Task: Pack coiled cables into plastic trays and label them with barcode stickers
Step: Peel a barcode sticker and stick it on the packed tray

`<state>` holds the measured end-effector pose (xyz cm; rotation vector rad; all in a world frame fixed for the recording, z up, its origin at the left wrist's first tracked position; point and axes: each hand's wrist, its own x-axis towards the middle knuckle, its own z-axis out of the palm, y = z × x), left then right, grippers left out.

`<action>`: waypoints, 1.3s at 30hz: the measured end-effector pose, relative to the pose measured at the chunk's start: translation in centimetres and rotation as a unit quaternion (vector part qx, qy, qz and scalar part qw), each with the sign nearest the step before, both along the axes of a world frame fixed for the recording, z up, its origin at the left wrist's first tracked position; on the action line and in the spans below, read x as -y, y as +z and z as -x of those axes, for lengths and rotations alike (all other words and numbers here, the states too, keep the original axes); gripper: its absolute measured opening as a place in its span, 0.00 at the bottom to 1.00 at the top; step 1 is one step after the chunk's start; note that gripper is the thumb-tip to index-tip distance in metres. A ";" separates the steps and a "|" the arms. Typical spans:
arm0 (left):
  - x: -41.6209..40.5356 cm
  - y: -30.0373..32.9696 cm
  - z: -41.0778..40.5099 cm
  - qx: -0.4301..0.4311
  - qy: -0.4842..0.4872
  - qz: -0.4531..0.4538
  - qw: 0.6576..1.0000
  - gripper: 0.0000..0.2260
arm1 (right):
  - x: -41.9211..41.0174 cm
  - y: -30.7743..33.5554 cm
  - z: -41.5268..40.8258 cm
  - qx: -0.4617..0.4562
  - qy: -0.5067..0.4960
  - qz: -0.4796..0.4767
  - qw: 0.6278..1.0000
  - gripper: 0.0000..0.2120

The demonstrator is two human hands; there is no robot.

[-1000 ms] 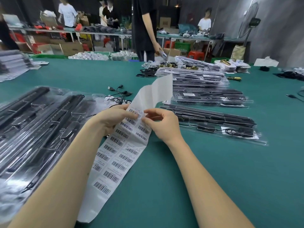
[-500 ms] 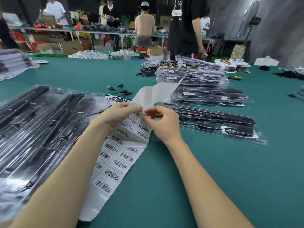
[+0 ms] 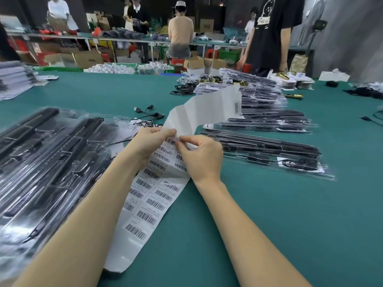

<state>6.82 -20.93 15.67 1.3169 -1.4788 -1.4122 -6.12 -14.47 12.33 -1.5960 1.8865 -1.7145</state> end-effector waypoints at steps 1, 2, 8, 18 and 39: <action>0.0 0.0 0.0 0.000 0.002 0.001 1.000 0.08 | -0.1 0.1 -0.1 0.000 -0.001 0.000 1.000 0.07; 0.1 0.0 0.0 0.002 0.002 0.003 1.000 0.08 | -0.1 0.3 -0.1 -0.001 -0.003 0.000 1.000 0.07; 0.2 0.0 -0.1 0.021 -0.001 0.002 1.000 0.13 | -0.4 0.3 -0.2 -0.053 -0.020 0.003 0.998 0.05; -0.1 -0.6 1.3 -0.046 0.114 -0.076 0.989 0.08 | -0.2 0.0 -0.6 -0.102 0.062 0.073 0.990 0.01; -2.4 1.6 4.8 -0.085 -0.046 0.136 0.986 0.09 | -0.4 3.1 3.0 0.555 0.184 -0.055 0.810 0.04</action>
